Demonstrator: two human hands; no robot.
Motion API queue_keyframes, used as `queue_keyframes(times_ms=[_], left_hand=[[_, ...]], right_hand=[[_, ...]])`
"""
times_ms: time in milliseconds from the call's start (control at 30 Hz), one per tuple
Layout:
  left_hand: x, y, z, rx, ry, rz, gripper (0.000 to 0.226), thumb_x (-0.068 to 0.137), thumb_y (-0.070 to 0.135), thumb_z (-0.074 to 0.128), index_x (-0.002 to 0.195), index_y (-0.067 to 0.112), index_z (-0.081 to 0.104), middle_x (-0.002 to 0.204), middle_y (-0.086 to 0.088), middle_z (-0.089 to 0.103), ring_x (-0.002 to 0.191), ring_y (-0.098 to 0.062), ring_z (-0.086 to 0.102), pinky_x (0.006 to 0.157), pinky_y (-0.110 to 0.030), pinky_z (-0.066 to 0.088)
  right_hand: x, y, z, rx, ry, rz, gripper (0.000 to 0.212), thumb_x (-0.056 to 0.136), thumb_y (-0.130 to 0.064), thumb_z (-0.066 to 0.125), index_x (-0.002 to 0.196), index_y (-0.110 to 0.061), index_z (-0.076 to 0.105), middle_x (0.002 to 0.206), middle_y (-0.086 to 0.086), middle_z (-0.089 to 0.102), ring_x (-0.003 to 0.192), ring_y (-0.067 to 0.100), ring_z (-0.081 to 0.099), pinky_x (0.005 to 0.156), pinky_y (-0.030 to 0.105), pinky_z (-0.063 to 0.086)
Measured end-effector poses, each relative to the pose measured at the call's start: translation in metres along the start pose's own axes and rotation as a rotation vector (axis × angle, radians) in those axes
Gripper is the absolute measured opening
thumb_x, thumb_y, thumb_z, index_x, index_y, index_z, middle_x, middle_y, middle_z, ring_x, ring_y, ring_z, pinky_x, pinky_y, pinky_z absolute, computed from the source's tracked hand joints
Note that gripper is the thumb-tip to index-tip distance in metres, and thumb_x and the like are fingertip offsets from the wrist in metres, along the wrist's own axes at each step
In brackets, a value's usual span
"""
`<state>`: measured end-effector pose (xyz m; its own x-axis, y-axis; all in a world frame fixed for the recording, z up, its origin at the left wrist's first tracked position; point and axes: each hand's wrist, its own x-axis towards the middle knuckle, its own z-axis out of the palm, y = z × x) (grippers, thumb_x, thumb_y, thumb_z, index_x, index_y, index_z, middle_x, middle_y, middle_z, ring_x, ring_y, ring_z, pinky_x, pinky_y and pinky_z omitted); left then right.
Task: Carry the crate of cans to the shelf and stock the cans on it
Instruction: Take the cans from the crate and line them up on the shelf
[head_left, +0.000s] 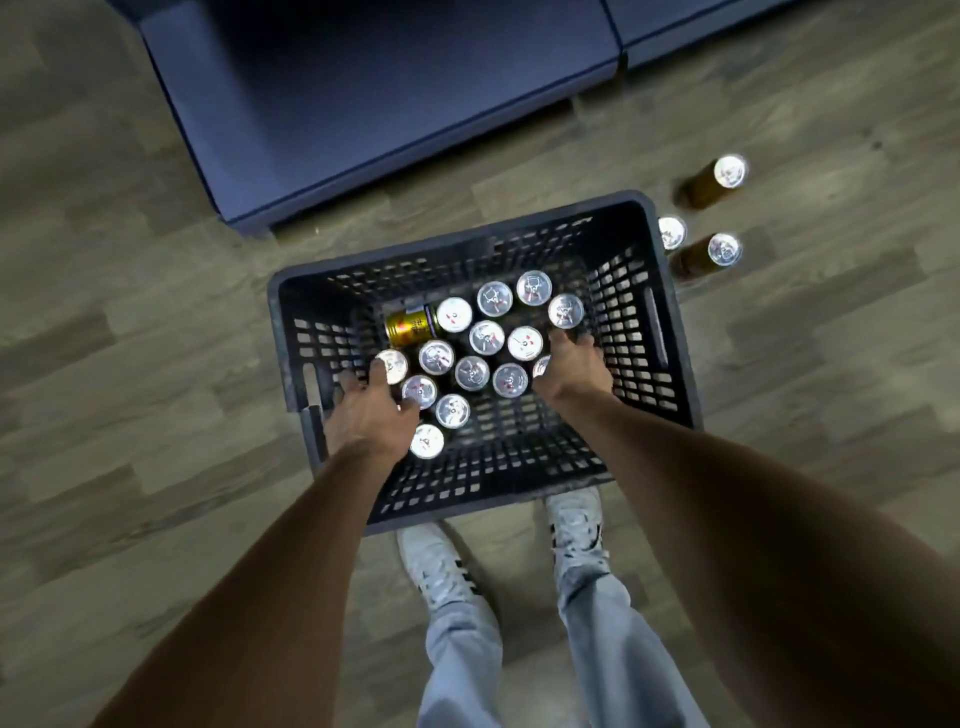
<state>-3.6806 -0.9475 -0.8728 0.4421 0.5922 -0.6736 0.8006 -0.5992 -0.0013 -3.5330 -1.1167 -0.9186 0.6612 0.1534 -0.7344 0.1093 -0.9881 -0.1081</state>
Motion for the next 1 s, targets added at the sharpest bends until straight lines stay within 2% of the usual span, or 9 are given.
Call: queue_keyframes(times_ms=[67, 133, 267, 433, 533, 633, 833, 933, 1000], left_hand=[[0.013, 0.002, 0.017, 0.015, -0.026, 0.017, 0.072, 0.094, 0.052, 0.047, 0.153, 0.026, 0.015, 0.157, -0.024, 0.017, 0.139, -0.042, 0.030, 0.107, -0.050, 0.033], [0.024, 0.005, 0.029, -0.006, -0.048, 0.009, 0.077, 0.093, 0.055, 0.047, 0.154, 0.028, 0.009, 0.160, -0.024, 0.007, 0.144, -0.042, 0.021, 0.110, -0.051, 0.031], [0.033, 0.007, 0.053, 0.016, -0.053, -0.023, 0.080, 0.091, 0.055, 0.051, 0.153, 0.028, 0.008, 0.160, -0.025, 0.005, 0.144, -0.043, 0.017, 0.109, -0.054, 0.032], [0.066, 0.013, 0.065, 0.022, -0.024, -0.027, 0.084, 0.091, 0.052, 0.055, 0.155, 0.026, 0.008, 0.159, -0.028, 0.004, 0.146, -0.044, 0.014, 0.112, -0.053, 0.031], [0.083, 0.016, 0.079, 0.020, -0.012, -0.015, 0.083, 0.091, 0.053, 0.054, 0.154, 0.026, 0.009, 0.159, -0.027, 0.008, 0.144, -0.043, 0.018, 0.111, -0.053, 0.031], [0.086, 0.028, 0.098, 0.021, -0.023, 0.042, 0.079, 0.091, 0.048, 0.053, 0.154, 0.025, 0.012, 0.156, -0.027, 0.016, 0.140, -0.043, 0.028, 0.107, -0.054, 0.037], [0.093, 0.047, 0.115, 0.016, -0.001, 0.101, 0.068, 0.090, 0.036, 0.054, 0.148, 0.019, 0.023, 0.153, -0.029, 0.019, 0.133, -0.043, 0.035, 0.101, -0.048, 0.039], [0.093, 0.046, 0.123, 0.013, 0.016, 0.095, 0.065, 0.090, 0.033, 0.054, 0.146, 0.018, 0.025, 0.151, -0.028, 0.023, 0.128, -0.042, 0.040, 0.098, -0.048, 0.041], [0.089, 0.045, 0.127, 0.022, 0.006, 0.098, 0.066, 0.090, 0.033, 0.055, 0.147, 0.019, 0.025, 0.151, -0.028, 0.023, 0.128, -0.043, 0.040, 0.099, -0.048, 0.041]], right_hand=[[0.011, 0.013, 0.015, -0.018, -0.029, 0.034, 0.058, 0.086, -0.022, 0.069, 0.137, -0.020, 0.041, 0.142, 0.015, 0.037, 0.130, 0.035, 0.043, 0.096, 0.045, 0.047], [0.018, 0.018, 0.027, -0.035, -0.056, 0.035, 0.063, 0.084, -0.028, 0.073, 0.136, -0.021, 0.039, 0.141, 0.016, 0.037, 0.128, 0.035, 0.043, 0.095, 0.045, 0.048], [0.029, 0.027, 0.043, -0.065, -0.096, 0.025, 0.067, 0.082, -0.034, 0.077, 0.135, -0.021, 0.039, 0.143, 0.017, 0.036, 0.128, 0.034, 0.044, 0.095, 0.046, 0.051], [0.068, 0.024, 0.043, -0.057, -0.024, 0.035, 0.058, 0.087, -0.016, 0.068, 0.138, -0.020, 0.040, 0.142, 0.015, 0.037, 0.127, 0.032, 0.043, 0.098, 0.046, 0.049], [0.085, 0.013, 0.052, -0.072, -0.017, 0.027, 0.051, 0.090, -0.016, 0.063, 0.136, -0.017, 0.041, 0.141, 0.015, 0.038, 0.129, 0.032, 0.041, 0.094, 0.045, 0.048], [0.086, 0.011, 0.071, -0.070, -0.038, 0.036, 0.055, 0.090, -0.017, 0.064, 0.138, -0.014, 0.037, 0.141, 0.016, 0.039, 0.130, 0.032, 0.041, 0.091, 0.043, 0.048], [0.087, 0.017, 0.104, -0.084, 0.048, 0.047, 0.059, 0.086, -0.013, 0.068, 0.137, -0.011, 0.037, 0.141, 0.015, 0.041, 0.130, 0.031, 0.040, 0.090, 0.041, 0.049], [0.090, 0.024, 0.111, -0.035, 0.047, 0.099, 0.061, 0.084, -0.007, 0.068, 0.135, -0.015, 0.036, 0.132, 0.016, 0.047, 0.121, 0.032, 0.050, 0.078, 0.038, 0.047], [0.089, 0.027, 0.113, -0.040, 0.083, 0.090, 0.058, 0.085, -0.006, 0.066, 0.134, -0.016, 0.038, 0.125, 0.016, 0.053, 0.113, 0.034, 0.057, 0.076, 0.038, 0.046]])
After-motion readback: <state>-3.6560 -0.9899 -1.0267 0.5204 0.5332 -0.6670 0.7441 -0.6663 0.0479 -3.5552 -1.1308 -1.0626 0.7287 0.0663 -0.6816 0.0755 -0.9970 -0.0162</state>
